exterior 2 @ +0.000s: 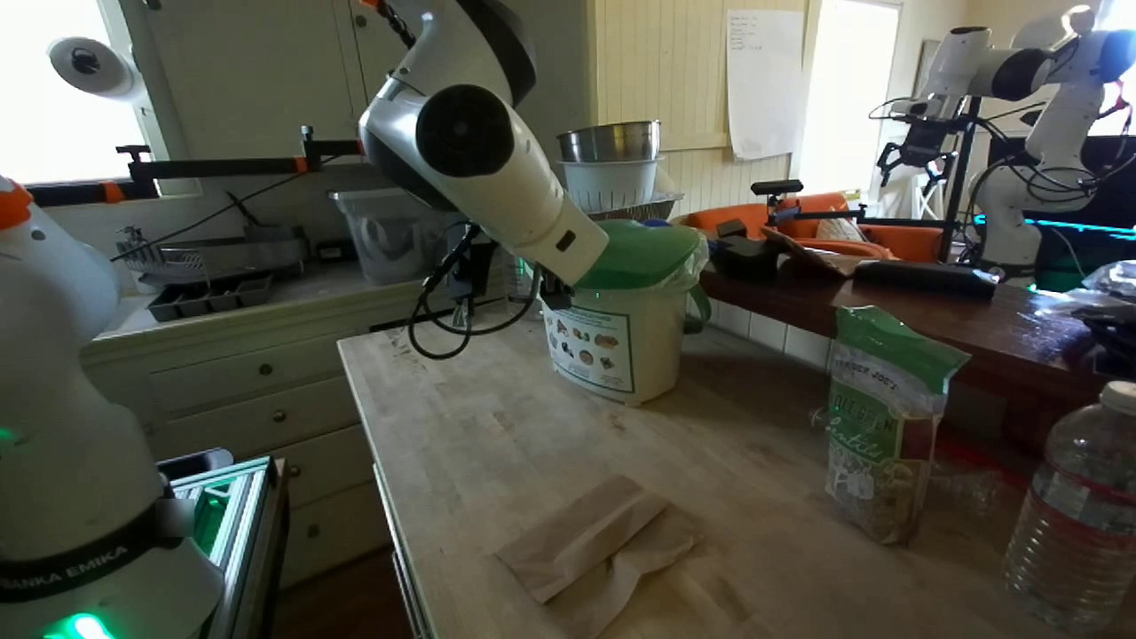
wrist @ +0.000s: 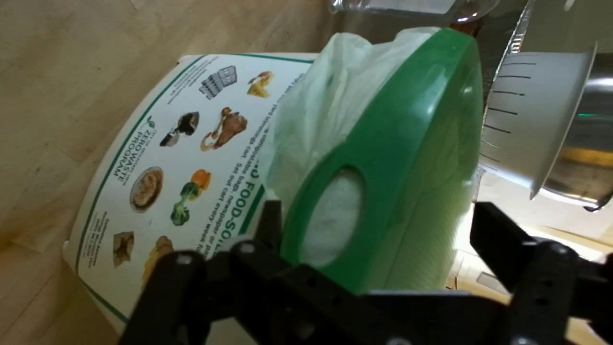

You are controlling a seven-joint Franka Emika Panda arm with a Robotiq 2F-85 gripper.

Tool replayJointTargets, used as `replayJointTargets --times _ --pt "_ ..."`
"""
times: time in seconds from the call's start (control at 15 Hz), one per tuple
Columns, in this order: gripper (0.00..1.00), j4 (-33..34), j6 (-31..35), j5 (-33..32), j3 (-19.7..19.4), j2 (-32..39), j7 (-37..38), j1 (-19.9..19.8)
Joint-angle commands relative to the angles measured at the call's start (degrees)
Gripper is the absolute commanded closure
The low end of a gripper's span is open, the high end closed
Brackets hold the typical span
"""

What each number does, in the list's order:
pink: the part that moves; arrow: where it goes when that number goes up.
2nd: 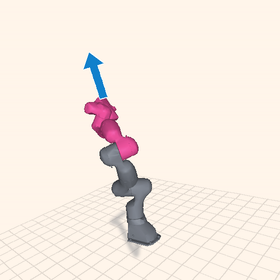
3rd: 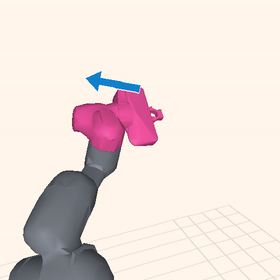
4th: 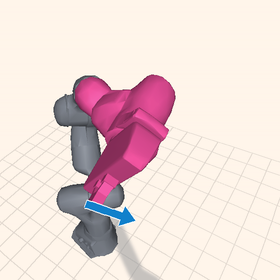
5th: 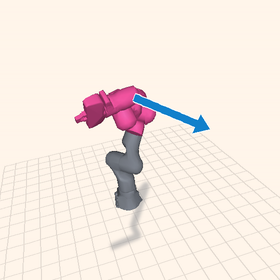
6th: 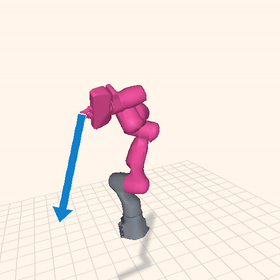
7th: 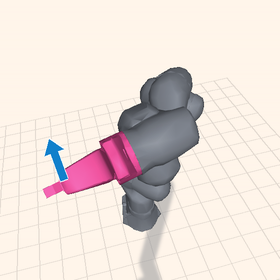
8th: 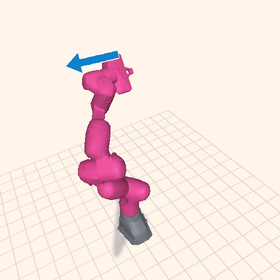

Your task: Open the trash can then put the plastic inside

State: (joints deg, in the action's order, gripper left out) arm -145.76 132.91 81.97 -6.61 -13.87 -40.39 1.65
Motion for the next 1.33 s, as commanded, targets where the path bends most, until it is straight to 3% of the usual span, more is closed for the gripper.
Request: replayJointTargets --times 0.0,0.47,0.8,1.27 --pt "0.00 0.27 -1.52 1.26 1.93 -0.51 -1.38 -1.78" --pt "0.00 -0.84 0.42 -1.17 4.71 -4.82 -0.22 -2.43" --pt "0.00 -0.52 2.45 -2.32 5.36 -2.37 4.46 -3.33" --pt "0.00 -1.52 2.35 1.05 5.53 -2.86 6.27 -3.03"
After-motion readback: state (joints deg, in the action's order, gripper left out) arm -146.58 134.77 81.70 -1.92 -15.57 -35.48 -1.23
